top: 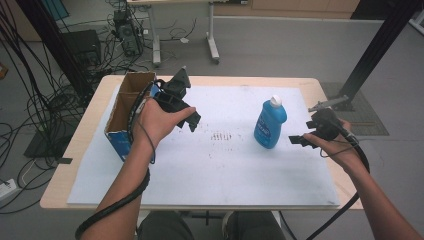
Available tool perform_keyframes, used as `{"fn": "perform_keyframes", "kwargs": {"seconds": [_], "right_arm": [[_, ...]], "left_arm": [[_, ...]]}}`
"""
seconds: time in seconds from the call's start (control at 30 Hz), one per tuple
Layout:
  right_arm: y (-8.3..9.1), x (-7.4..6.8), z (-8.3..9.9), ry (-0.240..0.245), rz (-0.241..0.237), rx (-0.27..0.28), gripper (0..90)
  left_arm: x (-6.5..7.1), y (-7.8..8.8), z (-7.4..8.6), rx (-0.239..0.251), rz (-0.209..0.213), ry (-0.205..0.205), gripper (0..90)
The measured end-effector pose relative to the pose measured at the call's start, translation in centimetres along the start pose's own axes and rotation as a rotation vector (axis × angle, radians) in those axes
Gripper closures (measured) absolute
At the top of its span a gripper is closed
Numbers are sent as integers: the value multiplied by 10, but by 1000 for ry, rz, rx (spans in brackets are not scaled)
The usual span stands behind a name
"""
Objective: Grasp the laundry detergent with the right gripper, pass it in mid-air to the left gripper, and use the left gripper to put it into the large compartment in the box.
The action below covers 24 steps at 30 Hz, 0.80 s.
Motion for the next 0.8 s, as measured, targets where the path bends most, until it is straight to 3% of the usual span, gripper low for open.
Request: {"fn": "perform_keyframes", "kwargs": {"seconds": [0.37,0.8], "right_arm": [[-29,-16,0,14,16,44,39],[-46,-24,-7,9,59,119,37]], "left_arm": [[-5,-1,4,1,-4,12,64],[-10,0,7,5,-5,24,64]]}}
Point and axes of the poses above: each handheld gripper's, and its own axes: y roughly backward along the jaws, z roughly out of its underside, x roughly to its right, the point moved 4 cm from there along -y, roughly forward along the jaws, and after that the axes turned 9 degrees about y, right-handed, at the moved point
